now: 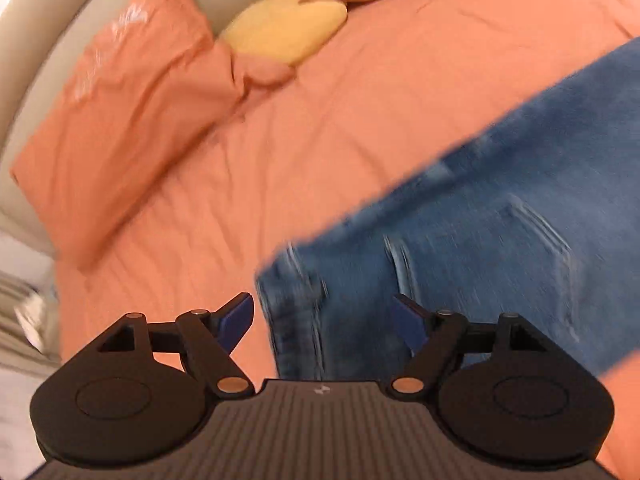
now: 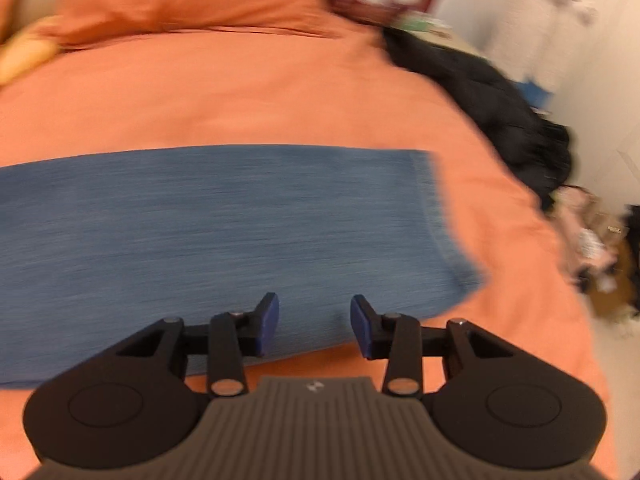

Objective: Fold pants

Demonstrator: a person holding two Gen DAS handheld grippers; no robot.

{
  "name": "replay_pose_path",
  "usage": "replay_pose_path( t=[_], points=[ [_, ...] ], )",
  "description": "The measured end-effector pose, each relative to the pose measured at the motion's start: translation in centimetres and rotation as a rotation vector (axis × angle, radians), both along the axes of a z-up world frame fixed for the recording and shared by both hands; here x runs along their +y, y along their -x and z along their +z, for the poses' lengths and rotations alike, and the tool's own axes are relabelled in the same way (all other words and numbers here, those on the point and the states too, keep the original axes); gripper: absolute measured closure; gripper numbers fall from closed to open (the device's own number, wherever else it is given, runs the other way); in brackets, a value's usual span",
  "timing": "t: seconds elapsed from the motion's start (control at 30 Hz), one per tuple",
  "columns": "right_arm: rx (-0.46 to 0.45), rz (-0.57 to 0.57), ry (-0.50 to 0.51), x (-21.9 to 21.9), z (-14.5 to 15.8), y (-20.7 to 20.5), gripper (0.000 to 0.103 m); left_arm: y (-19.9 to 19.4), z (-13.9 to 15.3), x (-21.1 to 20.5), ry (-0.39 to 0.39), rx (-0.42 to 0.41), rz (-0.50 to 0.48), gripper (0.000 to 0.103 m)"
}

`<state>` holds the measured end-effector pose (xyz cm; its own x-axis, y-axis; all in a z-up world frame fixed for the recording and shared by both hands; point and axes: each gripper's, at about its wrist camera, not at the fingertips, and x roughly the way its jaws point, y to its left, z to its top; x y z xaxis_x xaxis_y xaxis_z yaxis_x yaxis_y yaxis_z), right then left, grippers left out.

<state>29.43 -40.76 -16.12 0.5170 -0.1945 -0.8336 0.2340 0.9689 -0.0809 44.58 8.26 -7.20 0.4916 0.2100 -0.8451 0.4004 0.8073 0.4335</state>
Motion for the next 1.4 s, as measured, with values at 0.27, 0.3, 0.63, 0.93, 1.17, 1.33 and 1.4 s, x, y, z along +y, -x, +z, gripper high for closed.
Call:
replay_pose_path(
  t=[0.27,0.3,0.63,0.93,1.17,1.33,1.4],
  points=[
    [0.011,0.282,-0.222,15.0,-0.5,2.4,0.066,5.0,-0.3,6.4,0.233,0.072,0.234,0.016],
    [0.018,0.315,-0.246,16.7,-0.7,2.6,0.066,5.8,-0.5,6.6,0.223,0.066,0.234,0.016],
    [0.015,0.558,-0.340,31.1,-4.4,4.6,0.066,8.7,-2.5,8.1,0.275,0.034,0.233,0.016],
    [-0.011,0.569,-0.242,34.4,-5.8,2.1,0.089,8.1,-2.8,10.2,0.430,0.027,0.316,0.015],
    [0.085,0.693,-0.158,35.1,-7.5,2.7,0.092,5.7,-5.0,12.5,0.599,0.051,0.472,0.014],
    [0.086,0.697,-0.180,34.8,-7.6,2.0,0.092,4.2,-7.1,15.1,0.819,0.063,0.640,0.006],
    [0.091,0.701,-0.186,34.7,-7.6,1.9,0.092,3.8,-8.3,15.6,0.863,0.069,0.691,0.003]
  ],
)
